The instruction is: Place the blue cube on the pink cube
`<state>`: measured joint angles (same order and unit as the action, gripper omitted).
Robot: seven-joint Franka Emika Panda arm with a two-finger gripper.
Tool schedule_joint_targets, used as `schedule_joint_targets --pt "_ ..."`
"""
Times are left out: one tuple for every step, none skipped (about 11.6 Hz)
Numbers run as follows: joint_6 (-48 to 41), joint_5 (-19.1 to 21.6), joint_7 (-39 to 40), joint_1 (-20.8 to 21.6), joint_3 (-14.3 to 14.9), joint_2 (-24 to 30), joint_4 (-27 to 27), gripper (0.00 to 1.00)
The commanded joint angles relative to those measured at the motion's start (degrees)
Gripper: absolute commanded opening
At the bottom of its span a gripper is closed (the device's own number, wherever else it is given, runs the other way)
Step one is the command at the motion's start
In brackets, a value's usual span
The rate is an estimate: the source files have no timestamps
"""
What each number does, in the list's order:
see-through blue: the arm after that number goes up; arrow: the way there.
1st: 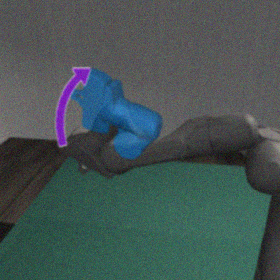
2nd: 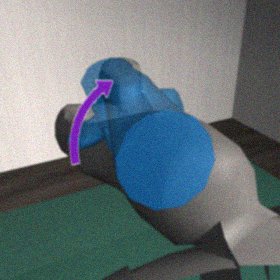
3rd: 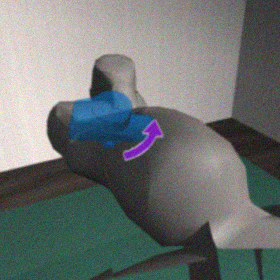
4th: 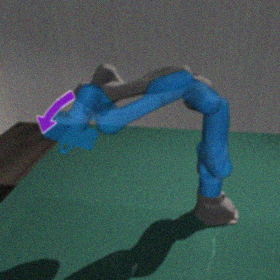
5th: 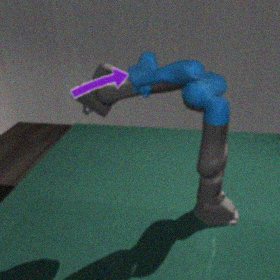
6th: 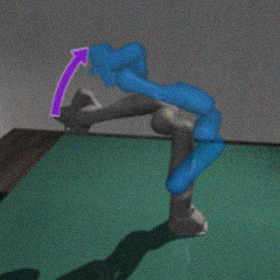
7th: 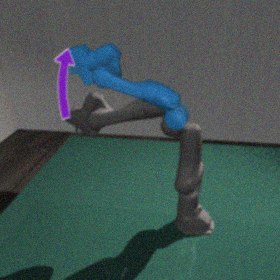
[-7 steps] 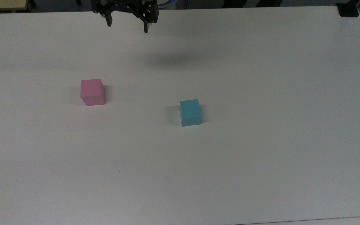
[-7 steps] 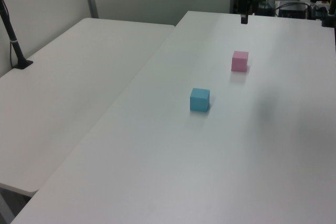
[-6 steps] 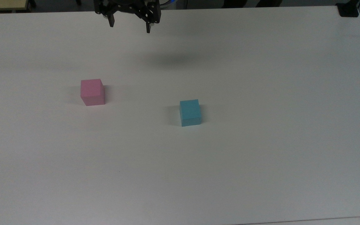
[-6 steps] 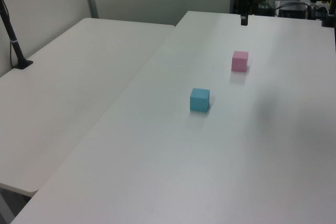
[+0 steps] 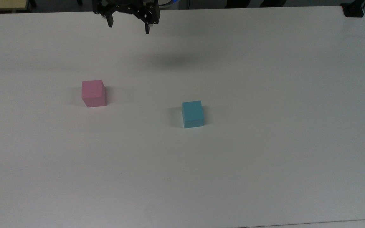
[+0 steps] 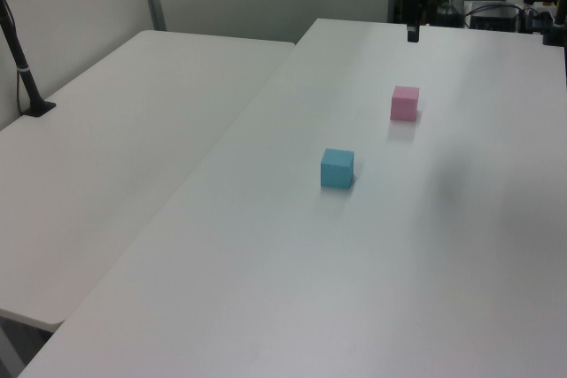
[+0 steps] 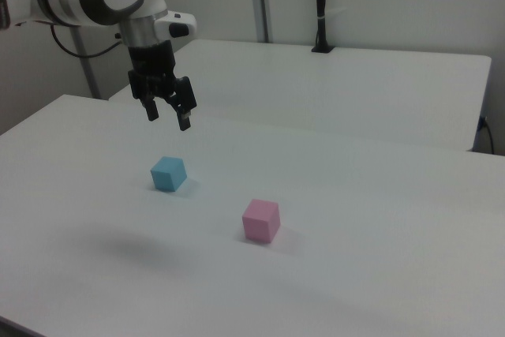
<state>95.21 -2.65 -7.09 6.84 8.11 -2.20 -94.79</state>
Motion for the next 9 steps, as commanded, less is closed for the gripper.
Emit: schedule_joint_targets --pt "0.2 -0.3 1.6 0.1 0.0 0.9 -1.0 1.0" --pt "0.2 -0.3 1.6 0.1 0.0 0.8 -1.0 1.0" --pt "0.3 -0.3 1.6 0.1 -0.1 0.4 -1.0 1.0" --pt "1.6 -0.2 1.6 0.2 -0.4 -0.1 -1.0 1.0" --pt "2.8 -0.2 1.6 0.6 -0.5 -0.4 -1.0 1.0" --pt "4.2 -0.2 1.4 1.0 -0.5 -1.1 -1.0 1.0" --pt "5.7 0.0 1.1 1.2 -0.5 -2.0 -1.0 1.0" --pt "7.9 0.0 0.7 2.3 -0.5 -2.5 -1.0 1.0" --pt "9.6 0.5 0.6 3.3 -0.4 -3.7 -0.9 1.0"
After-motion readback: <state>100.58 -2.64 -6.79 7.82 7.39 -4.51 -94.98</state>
